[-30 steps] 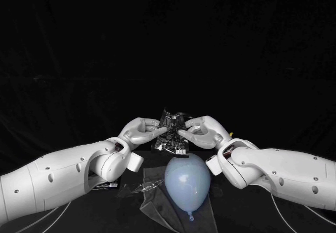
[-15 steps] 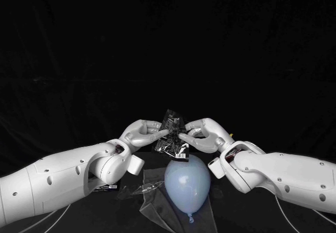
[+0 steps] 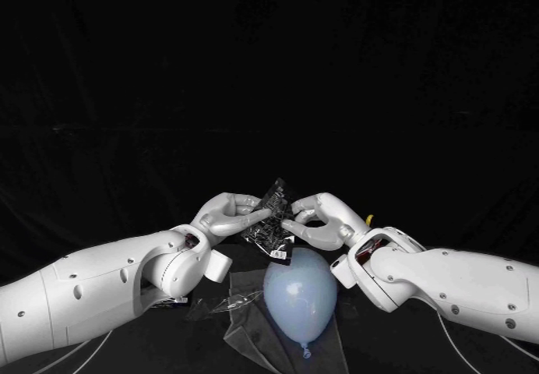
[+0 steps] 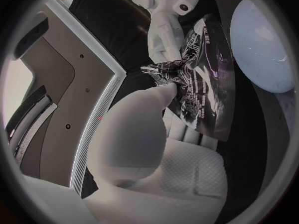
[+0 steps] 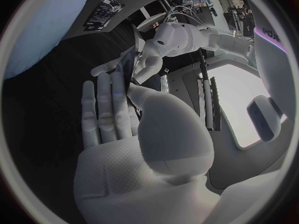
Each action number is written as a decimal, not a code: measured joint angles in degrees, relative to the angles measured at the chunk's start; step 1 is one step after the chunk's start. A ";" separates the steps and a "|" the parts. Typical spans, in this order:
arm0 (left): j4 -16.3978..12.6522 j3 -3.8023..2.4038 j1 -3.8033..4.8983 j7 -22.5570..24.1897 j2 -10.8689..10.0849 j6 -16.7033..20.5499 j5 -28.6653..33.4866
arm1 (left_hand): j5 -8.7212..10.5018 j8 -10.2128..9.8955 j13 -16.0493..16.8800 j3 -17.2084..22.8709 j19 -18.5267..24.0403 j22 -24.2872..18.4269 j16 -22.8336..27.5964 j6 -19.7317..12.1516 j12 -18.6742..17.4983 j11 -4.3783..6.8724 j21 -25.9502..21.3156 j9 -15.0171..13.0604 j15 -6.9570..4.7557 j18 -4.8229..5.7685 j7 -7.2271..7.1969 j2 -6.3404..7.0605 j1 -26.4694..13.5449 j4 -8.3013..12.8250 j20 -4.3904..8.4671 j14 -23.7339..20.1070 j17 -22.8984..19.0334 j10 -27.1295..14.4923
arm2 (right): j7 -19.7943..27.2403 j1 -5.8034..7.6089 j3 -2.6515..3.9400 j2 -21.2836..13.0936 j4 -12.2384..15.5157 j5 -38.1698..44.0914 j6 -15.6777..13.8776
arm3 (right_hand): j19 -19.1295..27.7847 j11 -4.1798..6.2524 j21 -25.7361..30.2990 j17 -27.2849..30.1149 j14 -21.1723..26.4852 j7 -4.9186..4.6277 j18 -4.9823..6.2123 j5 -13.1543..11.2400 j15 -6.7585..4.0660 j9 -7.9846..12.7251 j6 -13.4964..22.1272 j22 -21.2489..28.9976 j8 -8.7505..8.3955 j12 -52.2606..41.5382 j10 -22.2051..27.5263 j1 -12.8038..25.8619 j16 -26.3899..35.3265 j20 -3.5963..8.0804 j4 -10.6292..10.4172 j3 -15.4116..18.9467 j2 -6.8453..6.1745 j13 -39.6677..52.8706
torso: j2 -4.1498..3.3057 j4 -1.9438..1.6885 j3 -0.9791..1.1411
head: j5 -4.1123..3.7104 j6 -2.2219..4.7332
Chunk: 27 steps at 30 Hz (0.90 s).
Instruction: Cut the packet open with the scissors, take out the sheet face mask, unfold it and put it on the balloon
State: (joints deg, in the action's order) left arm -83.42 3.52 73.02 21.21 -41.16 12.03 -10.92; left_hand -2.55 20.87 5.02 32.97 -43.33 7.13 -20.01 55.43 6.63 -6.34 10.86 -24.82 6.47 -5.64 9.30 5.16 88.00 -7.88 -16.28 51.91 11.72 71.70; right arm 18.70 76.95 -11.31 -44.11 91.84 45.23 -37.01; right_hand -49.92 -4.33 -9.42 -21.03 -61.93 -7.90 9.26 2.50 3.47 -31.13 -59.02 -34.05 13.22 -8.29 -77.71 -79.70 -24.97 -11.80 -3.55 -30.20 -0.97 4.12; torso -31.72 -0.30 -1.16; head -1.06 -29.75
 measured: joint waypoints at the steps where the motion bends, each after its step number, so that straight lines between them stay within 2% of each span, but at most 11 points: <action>1: -0.03 0.00 0.00 0.00 0.00 0.09 -0.04 | 0.00 0.00 0.05 0.00 0.00 0.00 0.00 0.01 0.02 0.00 0.00 0.00 0.00 0.00 -0.01 -0.01 -0.13 0.00 0.00 0.00 0.00 0.00 | -0.11 -0.02 0.00 0.01 0.00 0.25 -0.03 | 0.00 0.01 0.00 0.00 0.00 0.00 0.00 -0.07 0.00 0.00 0.00 -0.08 0.10 0.00 -0.01 0.00 0.00 0.00 0.00 0.00 0.00 0.00 | 0.01 0.00 0.00 | 0.01 0.00; 7: -0.24 0.00 0.00 -0.04 -0.08 0.63 -0.59 | 0.03 0.02 0.43 -0.35 -0.51 0.26 -0.82 0.04 1.37 0.01 0.59 0.00 -0.43 -0.15 -0.20 -0.01 -0.43 0.68 0.10 0.43 0.68 0.01 | -0.62 -0.08 0.00 -0.24 0.25 1.29 -0.32 | 0.10 0.13 -0.23 0.00 -0.28 0.01 -0.02 -0.11 0.02 0.03 0.00 -0.29 0.19 0.00 -0.30 -0.01 0.00 0.10 0.32 -0.01 0.01 0.00 | 0.04 0.00 0.00 | 0.02 0.00; 10: -0.25 -0.01 0.00 -0.04 -0.14 0.77 -0.83 | 0.04 0.02 0.81 -0.39 -0.83 0.35 -0.85 0.13 1.66 0.12 0.60 0.00 -0.43 -0.83 -0.30 -0.08 -0.82 0.72 0.19 0.43 0.85 0.11 | -0.63 -0.10 -0.02 -0.42 0.37 1.25 -0.50 | -0.10 0.13 -0.92 -0.15 -1.27 0.01 0.14 0.07 -0.19 0.03 0.00 -0.81 0.19 0.37 -0.30 -0.01 0.00 0.53 0.49 -0.18 0.01 -0.04 | 0.05 0.02 0.00 | 0.05 0.09; 11: -0.25 -0.02 0.00 -0.04 -0.16 0.82 -0.93 | 0.04 0.02 0.81 -0.30 -0.92 0.35 -0.85 0.13 1.84 0.12 0.61 0.00 -0.43 -1.02 -0.31 -0.07 -0.96 0.80 0.10 0.43 0.89 0.12 | -0.63 -0.11 -0.02 -0.48 0.41 1.11 -0.58 | -0.21 0.13 -1.31 -0.21 -1.55 0.01 0.51 0.09 -0.31 0.03 0.00 -1.10 0.19 0.55 -0.30 -0.01 0.13 0.64 0.78 -0.20 0.01 -0.10 | 0.07 0.02 0.00 | 0.06 0.13; 14: -0.25 -0.03 0.02 -0.04 -0.22 0.96 -1.23 | 0.04 0.01 0.84 -0.23 -0.92 0.40 -0.85 0.13 1.87 0.22 0.84 0.00 -0.43 -1.02 -0.31 0.00 -1.04 0.87 0.10 0.43 0.90 0.21 | -0.53 -0.14 -0.05 -0.63 0.50 0.37 -0.78 | -0.07 -0.44 -1.54 -0.22 -1.52 -0.48 0.54 0.17 -0.28 0.01 0.49 -1.65 0.20 1.74 0.52 0.42 1.07 0.50 1.44 0.16 -0.42 -0.35 | 0.08 0.03 0.00 | -0.02 0.18; 16: -0.23 -0.05 0.04 -0.04 -0.24 1.03 -1.39 | 0.04 0.01 0.92 -0.23 -0.92 0.41 -0.85 0.13 2.02 0.31 0.84 0.00 -0.43 -1.02 -0.31 0.07 -1.11 0.87 0.10 0.43 0.96 0.30 | -0.46 -0.16 -0.06 -0.73 0.57 -0.13 -0.83 | 1.00 -0.95 -1.33 -0.13 -0.73 -0.97 0.54 0.70 0.51 -0.23 1.79 -1.62 -0.37 2.85 2.46 1.80 1.92 0.25 1.08 0.67 -1.80 -0.40 | 0.08 0.04 0.00 | -0.05 0.22; 19: -0.21 -0.06 0.05 -0.03 -0.24 1.13 -1.65 | 0.04 0.01 1.07 -0.23 -0.92 0.41 -0.85 0.12 2.04 0.31 0.84 0.00 -0.43 -1.02 -0.31 0.07 -1.11 0.87 0.10 0.43 0.99 0.30 | -0.42 -0.16 -0.06 -1.03 0.88 -0.87 -0.87 | 1.38 -1.80 -0.99 -0.11 -0.28 -1.86 0.54 0.49 0.96 0.50 2.95 -1.32 -1.65 3.77 3.81 3.18 2.43 -0.13 0.52 1.53 -3.99 -0.40 | 0.08 0.06 0.02 | -0.09 0.29; 22: -0.19 -0.05 0.05 -0.01 -0.26 1.24 -1.88 | 0.08 0.00 1.08 -0.24 -0.92 0.41 -0.85 0.12 2.04 0.31 0.84 0.00 -0.43 -1.02 -0.31 0.07 -1.11 0.87 0.10 0.43 0.99 0.30 | -0.54 -0.17 -0.06 -1.52 1.46 -1.08 -0.98 | 1.56 -2.14 -0.67 -0.29 -0.44 -2.53 0.53 0.49 1.21 1.11 4.17 -1.12 -2.68 4.14 4.83 4.03 2.47 -0.30 0.34 2.43 -6.18 -0.32 | 0.08 0.06 0.02 | -0.10 0.33; 24: -0.17 -0.05 0.05 0.00 -0.27 1.31 -2.01 | 0.11 0.00 1.07 -0.24 -0.92 0.41 -0.85 0.12 2.05 0.31 0.84 0.00 -0.43 -1.01 -0.32 0.07 -1.11 0.87 0.10 0.43 0.99 0.30 | -0.98 -0.17 -0.06 -1.92 1.91 -0.82 -1.15 | 0.13 -1.82 -1.45 -1.73 -2.55 -2.36 0.51 0.49 0.58 1.66 4.55 -1.32 -3.34 3.17 3.84 3.83 0.35 0.02 0.86 2.95 -7.39 0.30 | 0.07 0.06 0.02 | -0.13 0.34; 26: -0.16 -0.05 0.05 0.01 -0.27 1.35 -2.10 | 0.11 -0.03 1.05 -0.24 -0.92 0.41 -0.85 0.11 2.05 0.31 0.84 0.00 -0.43 -1.01 -0.32 0.07 -1.11 0.86 0.10 0.43 0.99 0.30 | -1.59 -0.17 -0.06 -2.18 2.17 -0.23 -1.40 | -1.91 -1.57 -2.90 -3.51 -3.91 -2.32 0.50 0.49 -0.10 1.98 5.00 -2.14 -3.79 1.70 2.63 3.14 -2.48 0.66 1.37 3.43 -8.01 1.16 | 0.05 0.06 0.02 | -0.16 0.35; 27: -0.15 -0.05 0.04 0.01 -0.27 1.36 -2.15 | 0.12 -0.05 1.04 -0.24 -0.92 0.40 -0.85 0.03 2.05 0.31 0.84 0.00 -0.43 -1.01 -0.40 0.07 -1.11 0.86 0.10 0.43 0.99 0.30 | -1.96 -0.17 -0.06 -2.30 2.25 0.17 -1.58 | -3.40 -1.11 -4.43 -5.37 -4.72 -2.28 0.49 0.49 -0.63 2.31 4.96 -3.18 -3.93 -0.07 1.88 2.43 -5.61 1.39 1.85 3.71 -7.89 2.32 | 0.05 0.06 0.03 | -0.17 0.35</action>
State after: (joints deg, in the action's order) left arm -83.57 3.48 73.06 21.22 -41.43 13.40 -13.06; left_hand -2.43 20.82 6.06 32.73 -44.25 7.53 -20.86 55.46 8.67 -6.04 11.70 -24.83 6.05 -6.65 8.91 5.23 86.89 -7.01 -16.18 52.34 12.72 72.00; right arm 16.74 76.78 -11.37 -46.40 94.09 45.40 -38.59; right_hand -53.32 -5.45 -13.85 -26.40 -66.65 -10.18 9.75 2.99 2.84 -28.82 -54.06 -37.23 9.29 -8.35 -75.83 -77.26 -30.59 -10.41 -1.70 -26.49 -8.86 6.44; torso -31.67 -0.24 -1.13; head -1.23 -29.40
